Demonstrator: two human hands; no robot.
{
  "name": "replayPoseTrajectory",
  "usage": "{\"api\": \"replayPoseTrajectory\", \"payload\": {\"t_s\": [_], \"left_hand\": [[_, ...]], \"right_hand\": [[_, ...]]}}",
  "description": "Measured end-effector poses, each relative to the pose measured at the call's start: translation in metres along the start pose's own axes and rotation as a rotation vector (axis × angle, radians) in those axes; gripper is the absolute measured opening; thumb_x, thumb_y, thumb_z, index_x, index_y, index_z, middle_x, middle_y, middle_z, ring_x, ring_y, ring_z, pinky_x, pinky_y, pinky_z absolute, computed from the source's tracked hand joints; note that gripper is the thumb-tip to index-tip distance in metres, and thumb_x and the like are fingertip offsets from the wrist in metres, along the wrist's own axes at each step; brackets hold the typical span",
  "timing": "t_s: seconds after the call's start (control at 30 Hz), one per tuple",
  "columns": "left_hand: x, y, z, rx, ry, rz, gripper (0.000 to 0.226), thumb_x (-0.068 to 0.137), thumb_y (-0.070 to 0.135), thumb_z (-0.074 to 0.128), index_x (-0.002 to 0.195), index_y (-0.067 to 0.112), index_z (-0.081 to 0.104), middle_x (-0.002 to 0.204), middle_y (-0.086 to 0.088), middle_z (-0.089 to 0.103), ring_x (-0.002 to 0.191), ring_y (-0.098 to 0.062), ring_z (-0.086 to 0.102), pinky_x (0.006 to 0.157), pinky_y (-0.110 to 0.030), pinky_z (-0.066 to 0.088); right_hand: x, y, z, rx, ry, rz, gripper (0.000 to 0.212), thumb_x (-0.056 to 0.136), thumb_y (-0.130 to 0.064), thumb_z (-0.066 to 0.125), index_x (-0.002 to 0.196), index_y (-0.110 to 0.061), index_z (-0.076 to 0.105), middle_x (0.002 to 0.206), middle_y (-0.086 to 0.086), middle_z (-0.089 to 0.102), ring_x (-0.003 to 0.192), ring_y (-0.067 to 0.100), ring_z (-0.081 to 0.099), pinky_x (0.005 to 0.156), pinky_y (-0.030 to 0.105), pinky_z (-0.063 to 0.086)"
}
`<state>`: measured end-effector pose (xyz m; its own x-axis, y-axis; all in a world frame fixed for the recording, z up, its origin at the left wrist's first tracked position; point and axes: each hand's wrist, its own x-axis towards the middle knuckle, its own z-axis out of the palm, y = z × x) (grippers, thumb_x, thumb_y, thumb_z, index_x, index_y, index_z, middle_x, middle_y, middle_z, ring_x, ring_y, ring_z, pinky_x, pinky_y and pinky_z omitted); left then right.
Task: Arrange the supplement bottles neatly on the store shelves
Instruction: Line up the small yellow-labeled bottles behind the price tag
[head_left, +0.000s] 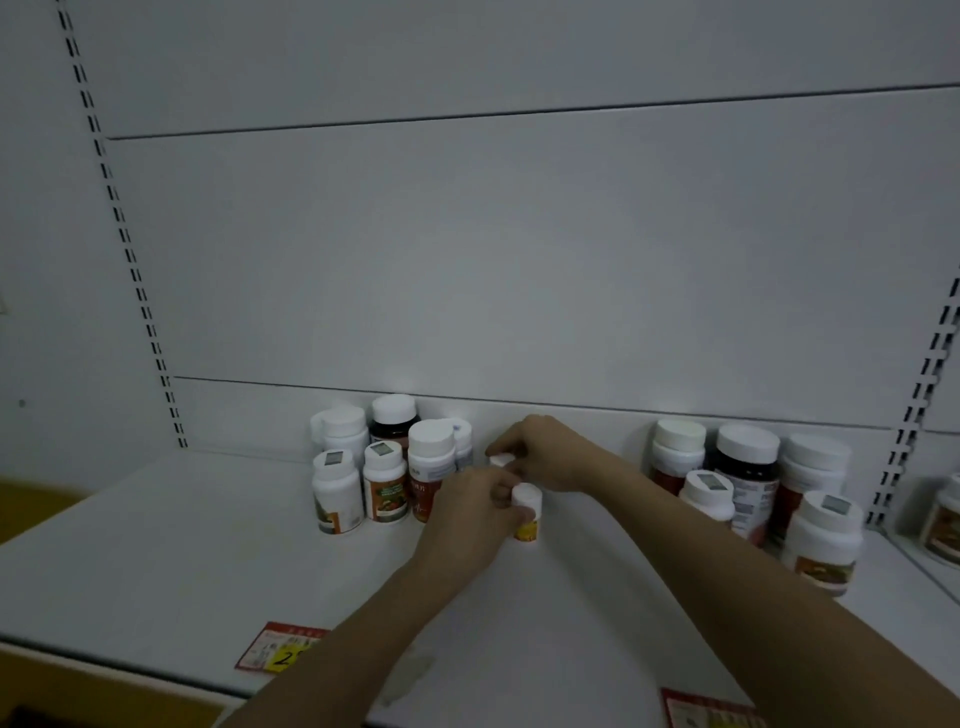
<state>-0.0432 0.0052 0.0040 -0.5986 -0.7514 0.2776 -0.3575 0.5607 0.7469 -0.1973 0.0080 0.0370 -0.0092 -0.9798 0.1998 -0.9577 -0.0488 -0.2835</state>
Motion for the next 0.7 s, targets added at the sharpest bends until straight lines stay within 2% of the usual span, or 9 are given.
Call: {"api": "replayPoseTrajectory", "payload": {"t_s": [0.03, 0.1, 0.17, 0.2, 0.3, 0.4, 0.57, 0.7], "left_hand": [[-0.002, 0.002, -0.007, -0.044, -0.012, -0.006, 0.028, 0.081, 0.012, 0.074, 0.109, 0.012, 0.07, 0.1, -0.004, 0.074, 0.093, -0.014, 0.069, 0.086, -0.039, 0.056], [-0.004, 0.006, -0.027, -0.153, 0.0, 0.014, 0.025, 0.079, 0.006, 0.075, 0.104, 0.011, 0.071, 0.096, -0.003, 0.075, 0.083, -0.008, 0.07, 0.077, -0.03, 0.058], [-0.006, 0.014, -0.055, -0.28, -0.003, 0.053, 0.022, 0.077, 0.002, 0.077, 0.096, 0.012, 0.072, 0.091, -0.004, 0.076, 0.071, -0.003, 0.069, 0.065, -0.02, 0.056], [-0.007, 0.018, -0.07, -0.337, -0.016, 0.063, 0.022, 0.076, 0.002, 0.078, 0.094, 0.013, 0.072, 0.091, -0.003, 0.076, 0.072, -0.004, 0.07, 0.065, -0.019, 0.056], [-0.012, 0.027, -0.11, -0.438, -0.083, 0.093, 0.024, 0.076, 0.003, 0.078, 0.097, 0.014, 0.072, 0.09, 0.001, 0.077, 0.083, -0.008, 0.073, 0.073, -0.019, 0.058], [-0.017, 0.03, -0.136, -0.527, -0.193, 0.098, 0.027, 0.08, 0.005, 0.076, 0.105, 0.013, 0.07, 0.096, 0.0, 0.077, 0.09, -0.014, 0.073, 0.075, -0.025, 0.059], [-0.029, 0.019, -0.16, -0.761, -0.371, 0.062, 0.026, 0.084, 0.007, 0.07, 0.11, 0.01, 0.068, 0.103, -0.004, 0.076, 0.097, -0.021, 0.072, 0.082, -0.035, 0.06], [-0.034, 0.007, -0.156, -0.877, -0.481, 0.071, 0.035, 0.076, 0.015, 0.07, 0.11, 0.012, 0.067, 0.102, -0.005, 0.076, 0.089, -0.021, 0.074, 0.07, -0.031, 0.061]], "right_hand": [[-0.005, -0.002, -0.002, 0.014, 0.031, 0.01, 0.034, 0.088, -0.009, 0.062, 0.121, -0.01, 0.069, 0.122, 0.006, 0.067, 0.109, 0.021, 0.061, 0.094, 0.028, 0.045], [-0.017, -0.005, -0.014, 0.106, 0.135, 0.047, 0.033, 0.09, -0.007, 0.062, 0.122, -0.009, 0.068, 0.12, 0.006, 0.066, 0.108, 0.021, 0.061, 0.091, 0.024, 0.045], [-0.032, -0.009, -0.037, 0.272, 0.262, 0.083, 0.032, 0.091, -0.005, 0.064, 0.122, -0.009, 0.067, 0.12, 0.007, 0.064, 0.107, 0.019, 0.062, 0.088, 0.017, 0.046], [-0.04, -0.015, -0.05, 0.381, 0.309, 0.095, 0.031, 0.091, -0.004, 0.063, 0.122, -0.009, 0.067, 0.121, 0.006, 0.064, 0.106, 0.017, 0.064, 0.088, 0.015, 0.048], [-0.069, -0.047, -0.077, 0.677, 0.329, 0.135, 0.031, 0.093, -0.003, 0.06, 0.123, -0.01, 0.067, 0.123, -0.003, 0.065, 0.106, 0.012, 0.067, 0.087, 0.021, 0.055], [-0.091, -0.079, -0.083, 0.765, 0.333, 0.184, 0.029, 0.094, -0.004, 0.059, 0.119, -0.015, 0.069, 0.12, -0.009, 0.068, 0.104, 0.008, 0.068, 0.081, 0.022, 0.057], [-0.117, -0.131, -0.077, 0.842, 0.373, 0.287, 0.028, 0.092, -0.003, 0.059, 0.116, -0.012, 0.069, 0.11, 0.001, 0.073, 0.097, 0.015, 0.071, 0.073, 0.019, 0.057], [-0.128, -0.157, -0.065, 0.897, 0.41, 0.359, 0.026, 0.086, -0.006, 0.063, 0.11, -0.011, 0.07, 0.101, 0.008, 0.075, 0.091, 0.019, 0.073, 0.072, 0.02, 0.058]]}}
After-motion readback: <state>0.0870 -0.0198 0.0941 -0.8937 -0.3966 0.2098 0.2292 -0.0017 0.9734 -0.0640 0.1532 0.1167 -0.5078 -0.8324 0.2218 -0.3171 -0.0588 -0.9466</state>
